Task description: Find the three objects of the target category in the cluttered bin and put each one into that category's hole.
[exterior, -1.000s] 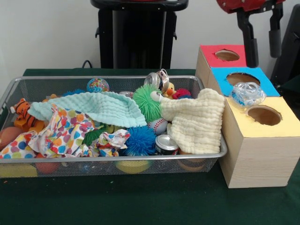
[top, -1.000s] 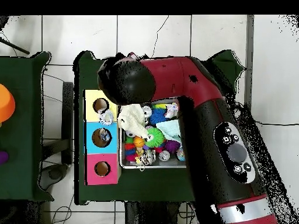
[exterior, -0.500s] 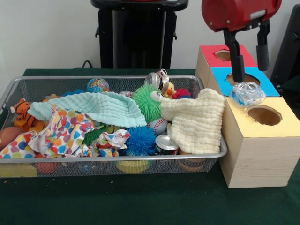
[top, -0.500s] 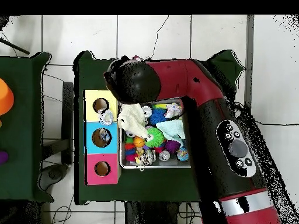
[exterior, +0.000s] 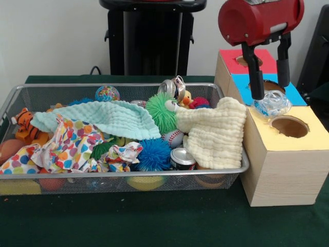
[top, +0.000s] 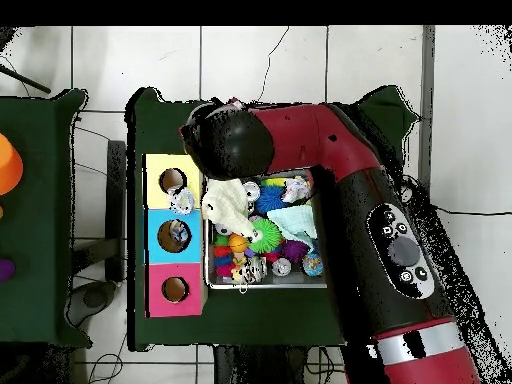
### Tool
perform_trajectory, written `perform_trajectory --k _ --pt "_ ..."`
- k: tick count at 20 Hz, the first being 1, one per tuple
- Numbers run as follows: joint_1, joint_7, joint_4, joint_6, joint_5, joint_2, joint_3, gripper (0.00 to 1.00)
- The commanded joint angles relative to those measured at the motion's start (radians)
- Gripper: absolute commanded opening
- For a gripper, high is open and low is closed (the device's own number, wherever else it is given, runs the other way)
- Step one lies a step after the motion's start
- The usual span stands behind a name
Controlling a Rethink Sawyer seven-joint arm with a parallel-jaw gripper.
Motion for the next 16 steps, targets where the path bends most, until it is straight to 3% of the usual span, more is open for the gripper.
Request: perform_trajectory --k 1,9,16 --pt "-0.012 -0.045 0.041 -0.03 -0.046 0.045 0.017 1.0" --pt "-0.005 -0.059 0.043 -0.06 -0.096 0.04 0.001 1.0" --pt "-0.01 -0.029 0.055 -0.081 -0.09 0.058 0.002 1.0"
